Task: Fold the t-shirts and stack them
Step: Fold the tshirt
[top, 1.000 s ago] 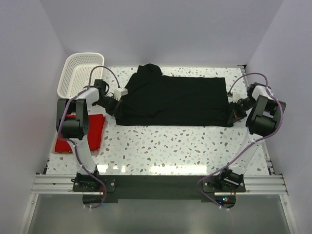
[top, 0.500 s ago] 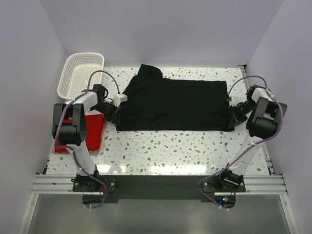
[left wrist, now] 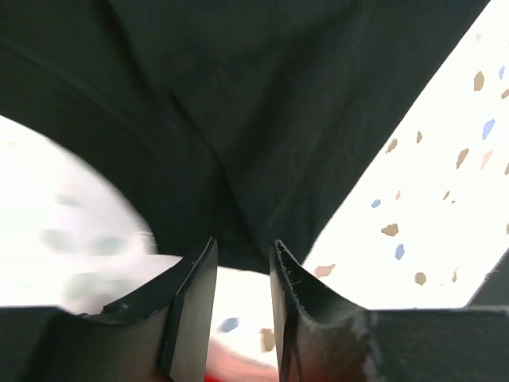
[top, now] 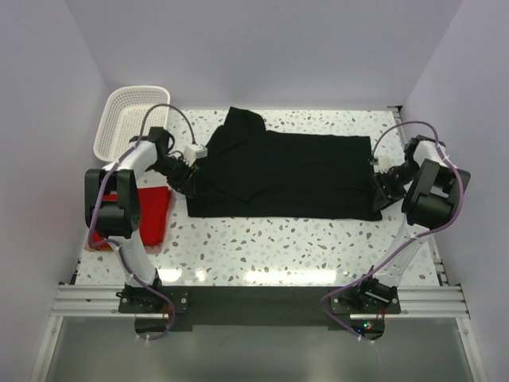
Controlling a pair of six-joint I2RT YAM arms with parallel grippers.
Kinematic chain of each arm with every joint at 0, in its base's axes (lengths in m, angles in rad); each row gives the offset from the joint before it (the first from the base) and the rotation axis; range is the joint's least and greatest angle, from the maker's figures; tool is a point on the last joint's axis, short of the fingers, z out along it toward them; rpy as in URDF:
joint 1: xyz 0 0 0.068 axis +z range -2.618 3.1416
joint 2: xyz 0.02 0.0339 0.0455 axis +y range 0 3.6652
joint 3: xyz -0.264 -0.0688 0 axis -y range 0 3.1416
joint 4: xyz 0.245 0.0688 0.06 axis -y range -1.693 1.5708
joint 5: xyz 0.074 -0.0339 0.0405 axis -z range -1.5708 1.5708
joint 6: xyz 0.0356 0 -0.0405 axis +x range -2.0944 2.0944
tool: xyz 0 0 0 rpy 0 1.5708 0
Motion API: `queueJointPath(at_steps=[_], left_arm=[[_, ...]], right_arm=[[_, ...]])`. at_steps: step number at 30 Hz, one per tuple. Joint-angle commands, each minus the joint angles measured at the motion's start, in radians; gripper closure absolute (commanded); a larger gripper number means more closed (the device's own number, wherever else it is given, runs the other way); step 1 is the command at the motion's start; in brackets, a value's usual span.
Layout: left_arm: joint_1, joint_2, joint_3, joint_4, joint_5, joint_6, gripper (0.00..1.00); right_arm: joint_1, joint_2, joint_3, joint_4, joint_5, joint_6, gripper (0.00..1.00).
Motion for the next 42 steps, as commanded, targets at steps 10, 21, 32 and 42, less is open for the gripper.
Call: queueJointPath(at_steps=[10, 21, 32, 42], left_arm=[[-0.102, 0.096, 0.408, -0.045, -0.042, 0.123, 0.57], [-0.202, 0.217, 0.494, -0.009, -0.119, 0.149, 0.54], [-0.202, 0.226, 0.478, 0.011, -0.12, 0.14, 0.53], [-0.204, 0.236, 0.479, 0.02, -0.123, 0.14, 0.53]], right_arm=[[0.02, -0.032, 0.32, -0.111, -0.043, -0.055, 0.54], [0.181, 0.028, 0.266, 0.03, 0.133, -0.122, 0.53], [0.217, 0.068, 0.222, 0.108, 0.262, -0.2, 0.56], [0.217, 0.073, 0.194, 0.11, 0.316, -0.24, 0.72]])
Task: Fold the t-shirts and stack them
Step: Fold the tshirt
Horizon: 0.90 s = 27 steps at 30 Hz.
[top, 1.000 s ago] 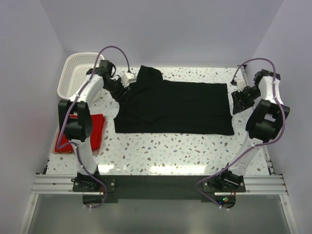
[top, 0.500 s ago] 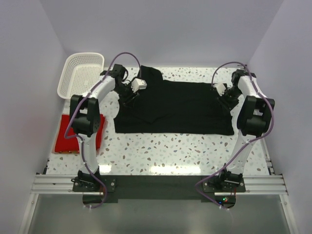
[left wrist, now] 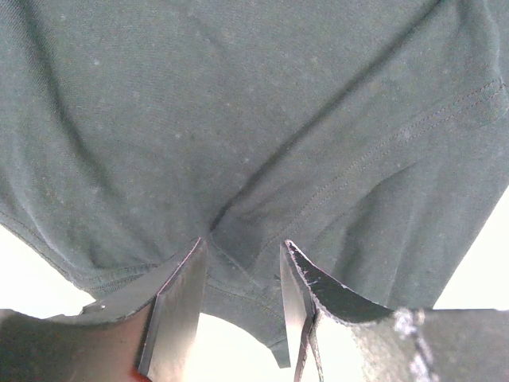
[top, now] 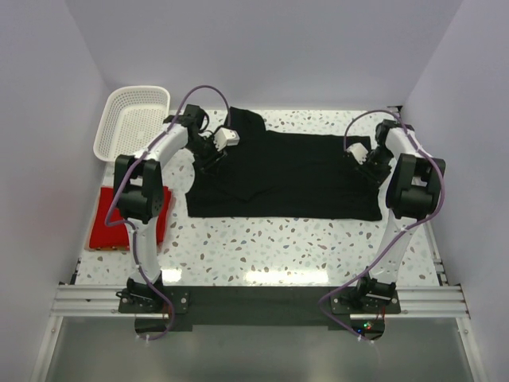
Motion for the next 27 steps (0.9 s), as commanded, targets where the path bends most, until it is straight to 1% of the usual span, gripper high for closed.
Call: queueJointPath(at_steps=[1, 4, 5, 10, 15, 27], left_arm=[[0.004, 0.004, 0.021, 0.028, 0.005, 0.01, 0.53], [0.003, 0.004, 0.018, 0.034, 0.003, 0.01, 0.53], [0.004, 0.006, 0.02, 0.036, 0.005, 0.009, 0.53], [0.004, 0.003, 0.02, 0.042, 0.003, 0.006, 0.53], [0.006, 0.003, 0.02, 0.042, 0.0, 0.006, 0.53], [0.007, -0.015, 0.015, 0.072, -0.003, -0.01, 0.54]], right_arm=[[-0.001, -0.008, 0.001, 0.012, 0.032, -0.028, 0.76], [-0.001, -0.014, 0.013, 0.009, 0.035, -0.034, 0.9], [-0.001, -0.015, 0.021, 0.008, 0.032, -0.034, 1.0], [0.002, -0.04, 0.065, -0.022, 0.0, -0.037, 1.0], [0.01, -0.049, 0.111, -0.044, 0.001, -0.043, 1.0], [0.028, 0.02, 0.113, 0.019, 0.065, -0.037, 1.0]])
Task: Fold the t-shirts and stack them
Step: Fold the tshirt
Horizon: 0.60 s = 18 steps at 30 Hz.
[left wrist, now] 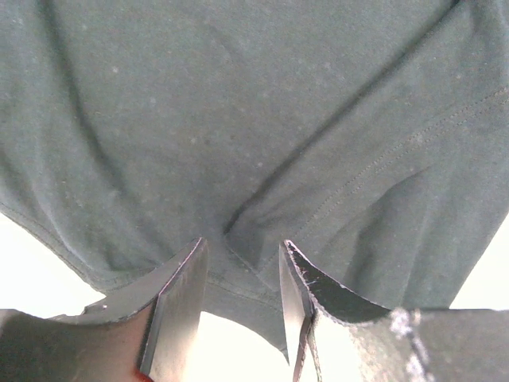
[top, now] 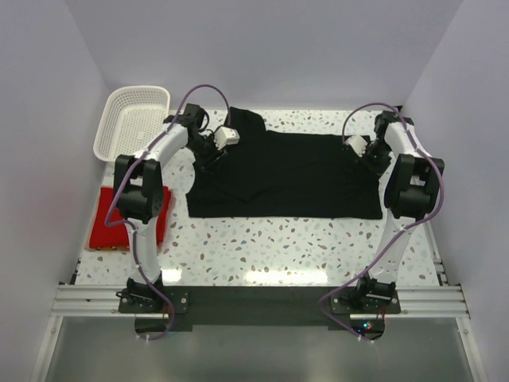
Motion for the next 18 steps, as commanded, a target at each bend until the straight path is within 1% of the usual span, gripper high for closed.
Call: queueJointPath(at_steps=[1, 7, 12, 16, 18], left_arm=[[0.009, -0.018, 0.012, 0.059, 0.004, -0.012, 0.55], [0.007, -0.012, 0.017, 0.076, 0.027, -0.003, 0.55], [0.004, 0.032, 0.043, 0.03, 0.018, 0.026, 0.53], [0.004, 0.054, 0.035, 0.005, -0.004, 0.048, 0.52], [0.004, 0.057, 0.024, 0.005, -0.005, 0.055, 0.52]], right_arm=[[0.008, 0.02, 0.023, 0.03, 0.053, -0.005, 0.97], [0.009, 0.016, -0.02, 0.064, 0.085, 0.006, 0.9], [0.007, 0.022, -0.035, 0.076, 0.097, 0.011, 0.9], [0.009, 0.028, -0.032, 0.078, 0.099, 0.019, 0.82], [0.009, 0.03, -0.03, 0.076, 0.097, 0.022, 0.79]])
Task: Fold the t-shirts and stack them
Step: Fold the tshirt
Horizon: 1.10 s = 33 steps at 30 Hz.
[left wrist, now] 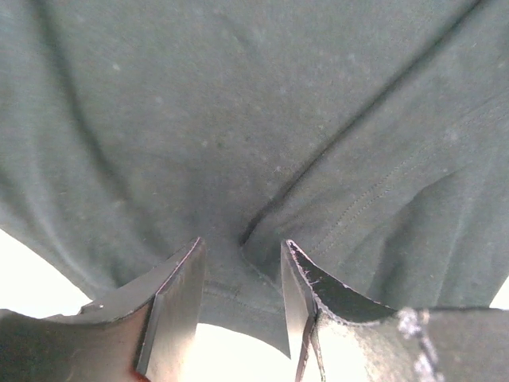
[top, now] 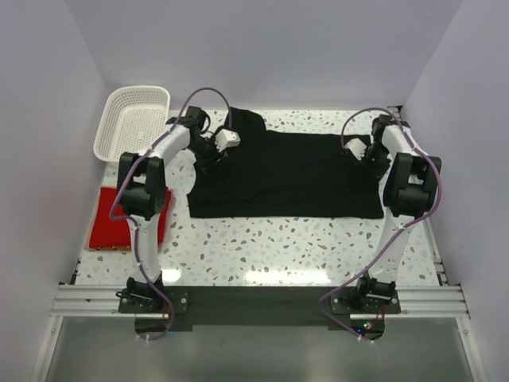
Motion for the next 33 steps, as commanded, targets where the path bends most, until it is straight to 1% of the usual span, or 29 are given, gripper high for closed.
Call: queueJointPath(at_steps=[1, 3, 4, 5, 6, 8, 9, 12, 17, 19, 20, 21, 23, 26, 28, 29, 32, 33], left_arm=[[0.002, 0.012, 0.003, -0.015, -0.01, 0.036, 0.52], [0.002, 0.021, -0.002, -0.012, -0.022, 0.039, 0.53], [0.002, 0.022, -0.005, -0.009, -0.027, 0.039, 0.56], [0.0, 0.021, -0.005, -0.007, -0.025, 0.042, 0.68], [0.0, 0.016, -0.006, -0.007, -0.019, 0.045, 0.78], [0.0, 0.006, -0.006, -0.013, -0.007, 0.056, 0.86], [0.0, -0.01, -0.006, -0.017, 0.004, 0.057, 0.93], [0.0, -0.036, -0.008, -0.024, 0.019, 0.065, 1.0], [0.0, -0.048, -0.009, -0.037, 0.034, 0.064, 1.0], [0.0, -0.042, -0.002, -0.046, 0.027, 0.054, 0.74], [0.0, -0.033, 0.004, -0.05, 0.025, 0.047, 0.65], [0.0, -0.028, 0.009, -0.063, 0.024, 0.044, 0.54], [0.0, -0.015, 0.018, -0.069, 0.022, 0.036, 0.52], [0.0, 0.007, 0.02, -0.075, 0.019, 0.025, 0.51], [0.0, 0.018, 0.02, -0.075, 0.004, 0.025, 0.53], [0.0, 0.025, 0.021, -0.075, 0.001, 0.024, 0.56], [0.0, 0.029, 0.023, -0.078, 0.005, 0.024, 0.72], [0.0, 0.027, 0.023, -0.079, 0.013, 0.025, 0.83]], right_arm=[[0.002, 0.004, 0.004, 0.015, 0.027, 0.01, 0.77], [0.002, 0.004, 0.004, 0.016, 0.027, 0.012, 0.74], [0.002, 0.004, 0.004, 0.015, 0.027, 0.013, 0.73], [0.002, 0.004, 0.004, 0.013, 0.029, 0.013, 0.72], [0.002, 0.002, 0.004, 0.013, 0.03, 0.012, 0.72], [0.002, 0.002, 0.004, 0.013, 0.032, 0.012, 0.71], [0.002, 0.001, 0.005, 0.013, 0.032, 0.01, 0.71], [0.002, 0.002, 0.007, 0.015, 0.029, 0.01, 0.71], [0.004, 0.004, 0.008, 0.015, 0.026, 0.012, 0.72], [0.002, 0.002, 0.005, 0.015, 0.026, 0.012, 0.72], [0.002, 0.001, 0.004, 0.016, 0.026, 0.01, 0.71], [0.004, 0.001, 0.004, 0.018, 0.026, 0.01, 0.71], [0.004, -0.001, 0.002, 0.019, 0.03, 0.009, 0.71], [0.002, 0.001, 0.002, 0.019, 0.03, 0.009, 0.7], [0.002, 0.001, 0.002, 0.021, 0.03, 0.009, 0.7], [0.004, 0.001, 0.002, 0.019, 0.032, 0.009, 0.7], [0.002, 0.005, 0.002, 0.019, 0.033, 0.009, 0.7], [0.002, 0.004, 0.002, 0.019, 0.032, 0.009, 0.7]])
